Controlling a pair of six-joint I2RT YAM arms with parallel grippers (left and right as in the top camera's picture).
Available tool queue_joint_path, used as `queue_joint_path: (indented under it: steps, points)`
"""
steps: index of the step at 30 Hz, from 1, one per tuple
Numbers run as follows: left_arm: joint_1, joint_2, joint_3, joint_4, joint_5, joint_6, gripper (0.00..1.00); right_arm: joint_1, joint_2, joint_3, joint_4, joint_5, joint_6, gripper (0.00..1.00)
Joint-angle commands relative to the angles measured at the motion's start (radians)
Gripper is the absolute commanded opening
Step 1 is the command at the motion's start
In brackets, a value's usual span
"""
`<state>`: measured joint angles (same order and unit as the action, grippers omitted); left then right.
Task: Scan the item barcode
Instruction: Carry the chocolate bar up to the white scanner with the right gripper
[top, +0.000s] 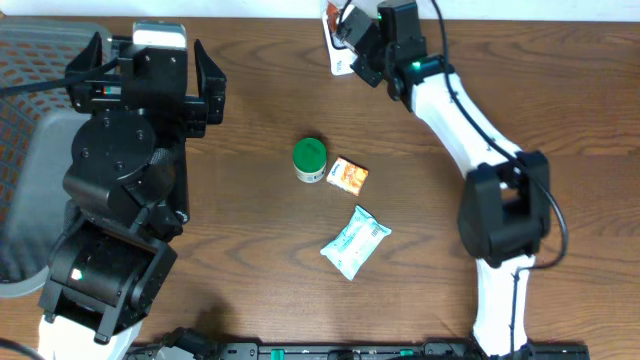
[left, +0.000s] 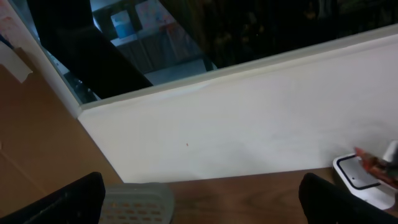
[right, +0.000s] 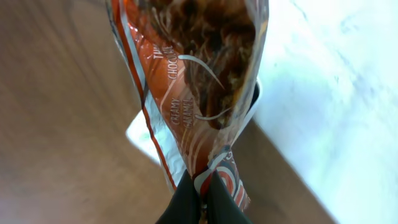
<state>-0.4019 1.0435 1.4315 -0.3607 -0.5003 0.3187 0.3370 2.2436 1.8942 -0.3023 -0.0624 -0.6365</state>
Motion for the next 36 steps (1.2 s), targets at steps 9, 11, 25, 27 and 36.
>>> queue_joint_path:
  steps: [9,11,25,27,36]
  points:
    - [0.004,-0.006,0.016,0.002,-0.006,0.01,1.0,0.032,0.16,0.175,0.101,0.068,-0.249,0.01]
    - [0.004,-0.006,0.016,0.002,-0.006,0.01,1.0,0.045,0.182,0.175,0.129,0.08,-0.298,0.01]
    - [0.004,-0.006,0.016,0.002,-0.006,0.01,1.0,0.094,0.253,0.181,0.042,0.232,-0.558,0.01]
    - [0.004,-0.006,0.016,0.002,-0.006,0.01,1.0,0.08,0.253,0.191,0.024,0.237,-0.559,0.01]
    - [0.004,-0.006,0.016,0.002,-0.006,0.01,1.0,0.074,0.246,0.219,0.01,0.237,-0.512,0.01]
